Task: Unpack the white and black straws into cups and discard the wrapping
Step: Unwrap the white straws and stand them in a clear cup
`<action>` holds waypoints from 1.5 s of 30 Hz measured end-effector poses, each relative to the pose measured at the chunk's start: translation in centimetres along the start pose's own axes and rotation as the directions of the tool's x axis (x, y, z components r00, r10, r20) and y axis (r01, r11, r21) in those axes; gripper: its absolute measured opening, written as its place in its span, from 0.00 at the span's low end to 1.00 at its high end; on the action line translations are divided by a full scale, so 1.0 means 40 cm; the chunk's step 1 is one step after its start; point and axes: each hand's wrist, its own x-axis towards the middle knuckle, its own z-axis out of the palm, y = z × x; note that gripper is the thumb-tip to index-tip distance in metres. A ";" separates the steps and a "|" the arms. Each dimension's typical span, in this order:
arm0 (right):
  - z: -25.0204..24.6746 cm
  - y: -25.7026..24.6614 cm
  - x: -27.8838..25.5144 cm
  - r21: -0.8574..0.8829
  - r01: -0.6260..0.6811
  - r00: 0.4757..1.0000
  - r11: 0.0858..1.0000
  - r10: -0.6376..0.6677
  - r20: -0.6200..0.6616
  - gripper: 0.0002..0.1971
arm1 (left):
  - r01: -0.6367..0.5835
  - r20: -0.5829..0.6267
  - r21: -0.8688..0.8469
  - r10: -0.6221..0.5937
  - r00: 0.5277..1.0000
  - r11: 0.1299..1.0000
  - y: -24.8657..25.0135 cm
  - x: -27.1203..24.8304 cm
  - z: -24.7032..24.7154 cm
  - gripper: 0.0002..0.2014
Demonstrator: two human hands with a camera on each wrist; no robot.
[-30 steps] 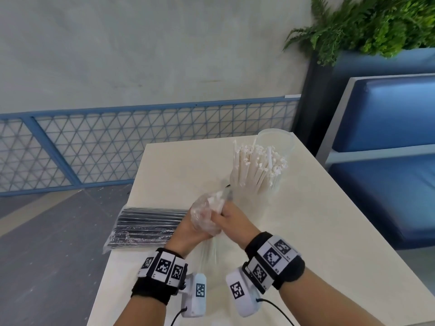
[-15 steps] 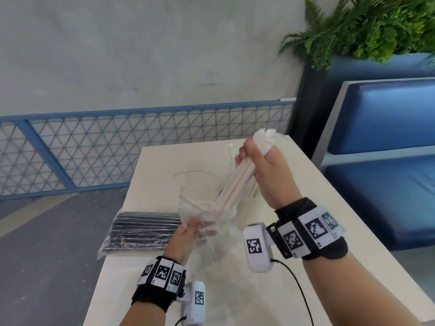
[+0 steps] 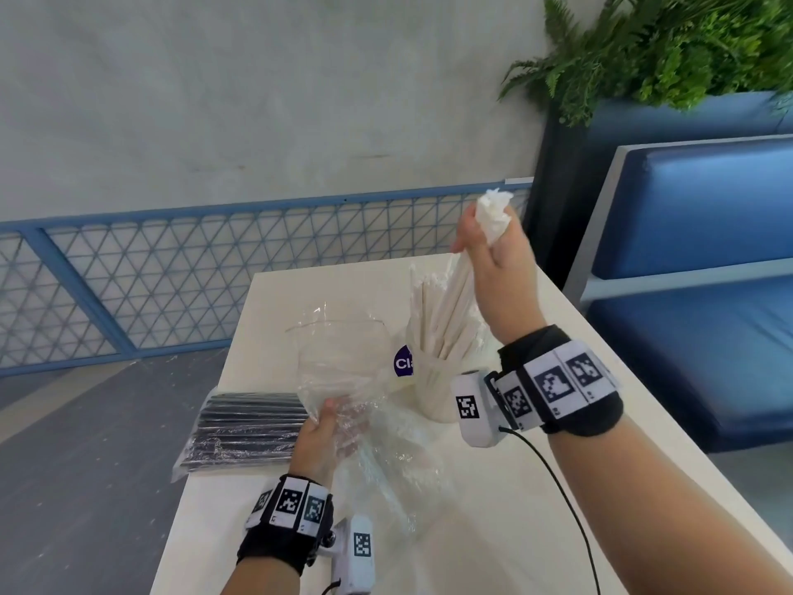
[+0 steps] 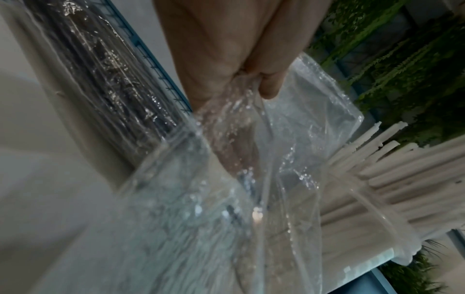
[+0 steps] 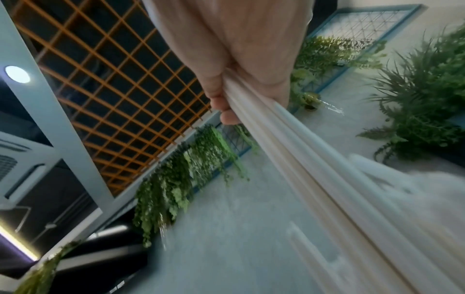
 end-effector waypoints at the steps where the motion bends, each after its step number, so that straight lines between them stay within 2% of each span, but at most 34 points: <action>1: 0.012 0.016 -0.007 -0.014 -0.028 0.999 1.000 0.028 0.018 0.10 | -0.006 -0.002 -0.010 0.006 1.000 1.000 0.001 0.000 0.000 0.18; 3: 0.034 0.062 -0.023 -0.034 -0.130 0.990 0.991 0.131 0.049 0.10 | -0.018 -0.003 -0.035 0.018 1.000 0.999 0.005 -0.001 0.000 0.17; 5: 0.054 0.113 -0.049 -0.071 -0.261 0.959 0.963 0.267 0.091 0.14 | -0.025 0.001 -0.068 0.025 1.000 0.997 0.007 -0.003 -0.002 0.16; 7: 0.075 0.156 -0.077 -0.118 -0.339 0.928 0.933 0.353 0.122 0.16 | -0.028 -0.005 -0.095 0.027 1.000 0.995 0.005 -0.005 -0.005 0.18; 14: 0.094 0.207 -0.122 -0.223 -0.387 0.900 0.895 0.419 0.118 0.09 | -0.068 -0.017 -0.165 0.066 0.998 0.984 -0.002 -0.014 -0.009 0.21; 16: 0.088 0.204 -0.128 -0.270 -0.393 0.885 0.879 0.441 0.151 0.18 | -0.084 -0.024 -0.185 0.081 0.996 0.979 -0.001 -0.018 -0.005 0.21; 17: 0.081 0.200 -0.135 -0.262 -0.384 0.885 0.885 0.434 0.168 0.24 | -0.086 -0.028 -0.204 0.082 0.996 0.975 -0.001 -0.022 -0.003 0.21; 19: 0.056 0.186 -0.161 -0.160 -0.301 0.936 0.940 0.323 0.141 0.29 | -0.095 -0.035 -0.237 0.089 0.995 0.967 -0.003 -0.030 0.001 0.20; 21: 0.016 0.178 -0.208 -0.086 -0.163 0.987 0.983 0.163 0.004 0.27 | -0.098 -0.047 -0.256 0.089 0.995 0.962 -0.008 -0.038 0.008 0.21; 22: -0.005 0.179 -0.239 -0.096 -0.116 0.992 0.989 0.110 -0.064 0.23 | -0.096 -0.044 -0.266 0.088 0.995 0.959 -0.011 -0.041 0.011 0.21; 23: -0.023 0.191 -0.273 -0.124 -0.120 0.988 0.985 0.106 -0.112 0.20 | -0.095 -0.035 -0.275 0.089 0.995 0.957 -0.017 -0.043 0.015 0.21; 24: -0.038 0.204 -0.306 -0.152 -0.180 0.978 0.972 0.160 -0.137 0.17 | -0.094 -0.027 -0.286 0.090 0.996 0.954 -0.019 -0.048 0.022 0.22; 25: -0.050 0.222 -0.335 -0.162 -0.299 0.950 0.941 0.278 -0.140 0.17 | -0.097 -0.017 -0.295 0.096 0.995 0.951 -0.025 -0.050 0.028 0.23; 26: -0.061 0.246 -0.360 -0.153 -0.460 0.887 0.874 0.446 -0.119 0.19 | -0.098 -0.004 -0.308 0.102 0.995 0.946 -0.031 -0.051 0.032 0.25; 27: -0.072 0.268 -0.379 -0.121 -0.628 0.778 0.769 0.624 -0.071 0.23 | -0.094 0.018 -0.316 0.105 0.994 0.944 -0.037 -0.053 0.038 0.28; 28: -0.082 0.282 -0.393 -0.062 -0.762 0.645 0.644 0.764 0.010 0.29 | -0.084 0.049 -0.325 0.106 0.993 0.942 -0.043 -0.057 0.049 0.32; 29: -0.093 0.293 -0.406 0.014 -0.850 0.525 0.527 0.844 0.110 0.35 | -0.072 0.080 -0.335 0.104 0.991 0.939 -0.048 -0.060 0.058 0.36; 30: -0.103 0.303 -0.415 0.090 -0.896 0.444 0.435 0.870 0.213 0.39 | -0.056 0.106 -0.343 0.098 0.990 0.938 -0.051 -0.067 0.071 0.38; 31: -0.113 0.311 -0.420 0.148 -0.913 0.408 0.380 0.863 0.298 0.39 | -0.048 0.110 -0.329 0.089 0.990 0.943 -0.056 -0.072 0.083 0.37; 32: -0.123 0.315 -0.422 0.196 -0.911 0.411 0.363 0.842 0.349 0.35 | -0.053 0.095 -0.307 0.086 0.992 0.950 -0.060 -0.078 0.094 0.31; 34: -0.138 0.317 -0.419 0.241 -0.881 0.469 0.407 0.818 0.333 0.22 | -0.134 -0.096 -0.185 0.118 0.988 0.973 -0.071 -0.086 0.110 0.19; 35: -0.148 0.319 -0.414 0.236 -0.869 0.490 0.434 0.817 0.305 0.17 | -0.219 -0.238 -0.049 0.201 0.950 0.975 -0.076 -0.088 0.111 0.22; 36: -0.160 0.323 -0.410 0.219 -0.865 0.499 0.451 0.817 0.290 0.14 | -0.293 -0.350 0.109 0.312 0.883 0.950 -0.074 -0.095 0.112 0.30; 37: -0.174 0.328 -0.405 0.199 -0.865 0.501 0.460 0.815 0.292 0.11 | -0.354 -0.413 0.252 0.432 0.802 0.900 -0.070 -0.099 0.110 0.38; 38: -0.188 0.333 -0.401 0.179 -0.867 0.498 0.465 0.811 0.306 0.10 | -0.393 -0.414 0.391 0.540 0.733 0.833 -0.068 -0.101 0.108 0.42; 39: -0.201 0.338 -0.399 0.157 -0.870 0.493 0.468 0.808 0.323 0.10 | -0.398 -0.361 0.538 0.630 0.688 0.743 -0.066 -0.101 0.106 0.42; 40: -0.212 0.343 -0.396 0.132 -0.873 0.484 0.469 0.806 0.341 0.10 | -0.363 -0.272 0.685 0.684 0.677 0.632 -0.065 -0.098 0.108 0.39; 41: -0.220 0.348 -0.394 0.106 -0.876 0.475 0.471 0.804 0.358 0.10 | -0.309 -0.180 0.790 0.682 0.709 0.530 -0.070 -0.089 0.111 0.35; 42: -0.226 0.352 -0.392 0.082 -0.878 0.466 0.472 0.803 0.373 0.10 | -0.262 -0.114 0.840 0.626 0.772 0.476 -0.074 -0.080 0.115 0.32; 43: -0.230 0.357 -0.390 0.060 -0.879 0.457 0.472 0.802 0.385 0.10 | -0.238 -0.083 0.831 0.535 0.841 0.503 -0.079 -0.072 0.120 0.30; 44: -0.234 0.362 -0.389 0.037 -0.881 0.447 0.472 0.802 0.396 0.09 | -0.230 -0.083 0.770 0.451 0.889 0.595 -0.085 -0.067 0.128 0.29; 45: -0.239 0.368 -0.387 0.012 -0.879 0.440 0.476 0.801 0.406 0.07 | -0.214 -0.099 0.708 0.394 0.914 0.673 -0.088 -0.064 0.137 0.25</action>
